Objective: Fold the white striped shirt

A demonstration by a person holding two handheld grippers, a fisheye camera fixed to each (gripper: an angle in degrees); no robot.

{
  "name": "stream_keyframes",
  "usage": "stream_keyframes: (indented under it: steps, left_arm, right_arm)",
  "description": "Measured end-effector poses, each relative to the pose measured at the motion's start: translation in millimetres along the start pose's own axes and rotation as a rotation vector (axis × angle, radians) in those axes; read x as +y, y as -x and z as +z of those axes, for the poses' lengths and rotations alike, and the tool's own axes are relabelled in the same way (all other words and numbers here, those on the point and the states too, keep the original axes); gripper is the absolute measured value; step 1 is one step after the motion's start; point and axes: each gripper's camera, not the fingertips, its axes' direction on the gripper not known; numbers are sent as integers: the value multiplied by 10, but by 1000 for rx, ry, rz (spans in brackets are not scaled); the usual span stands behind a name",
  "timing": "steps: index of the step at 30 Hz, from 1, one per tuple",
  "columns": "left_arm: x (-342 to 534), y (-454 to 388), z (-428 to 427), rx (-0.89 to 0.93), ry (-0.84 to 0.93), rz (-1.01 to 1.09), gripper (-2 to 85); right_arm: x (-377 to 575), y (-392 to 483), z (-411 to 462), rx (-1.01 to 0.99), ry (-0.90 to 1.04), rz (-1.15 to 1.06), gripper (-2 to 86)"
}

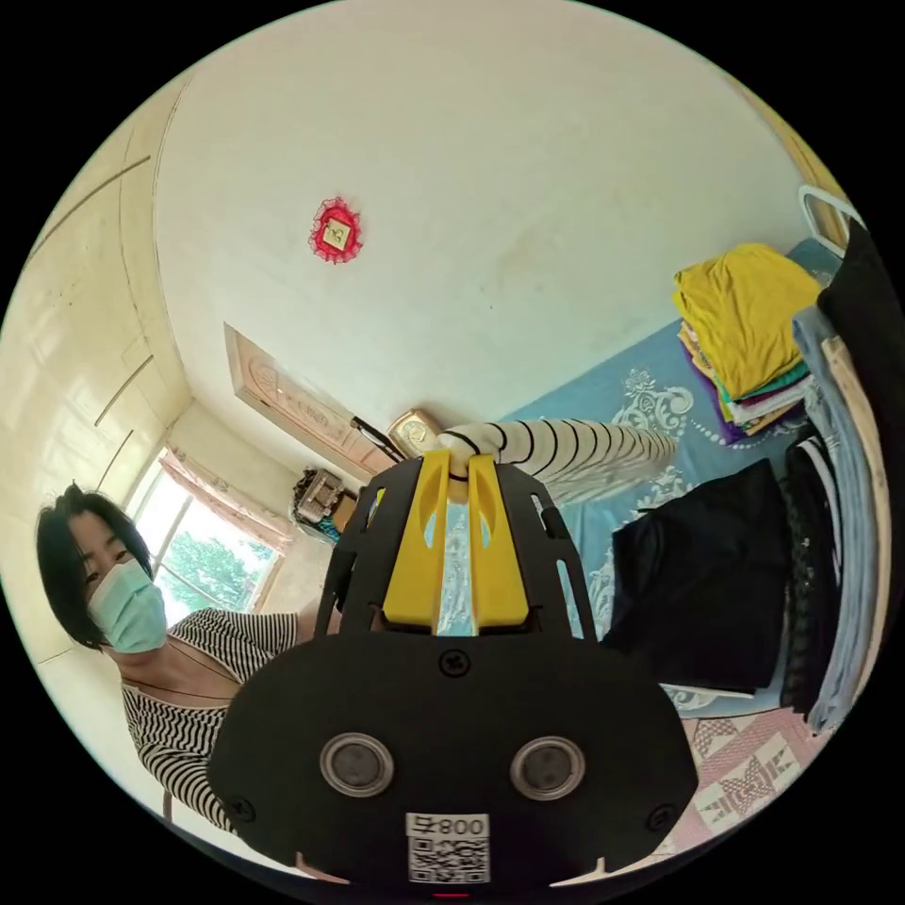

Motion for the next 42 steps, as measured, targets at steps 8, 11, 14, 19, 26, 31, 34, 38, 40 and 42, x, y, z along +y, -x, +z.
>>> stream_keyframes:
  steps: [8, 11, 14, 19, 26, 31, 34, 38, 40, 42]
  left_arm:
    - [354, 1920, 1633, -166, 321, -284, 33]
    - [572, 2444, 1909, -246, 397, -379, 33]
    - [552, 2624, 2025, -239, 387, -346, 34]
    - [374, 2641, 2238, -260, 409, -196, 35]
    - [540, 3120, 2797, -415, 591, -150, 36]
    - [662, 3583, 2933, -470, 623, -243, 37]
    - [665, 3750, 2914, -452, 621, -261, 36]
    - [707, 3996, 2804, -384, 581, -337, 28]
    - [743, 4066, 2747, -365, 571, -359, 22]
    - [782, 4098, 2689, -378, 579, -362, 16]
  right_arm:
    - [250, -1058, -109, 495, 175, 243, 23]
    - [520, -1513, 42, 586, 291, 377, 25]
    - [551, -1477, 104, 629, 298, 347, 25]
    - [281, -1071, 82, 685, 290, 223, 27]
    - [350, -1174, 234, 881, 415, 229, 31]
    - [522, -1517, 444, 937, 459, 306, 39]
    - [547, -1547, 476, 951, 454, 312, 50]
    - [561, -1537, 355, 932, 399, 334, 65]
    - [577, -1523, 301, 934, 380, 339, 66]
    - [596, -1445, 269, 957, 359, 327, 63]
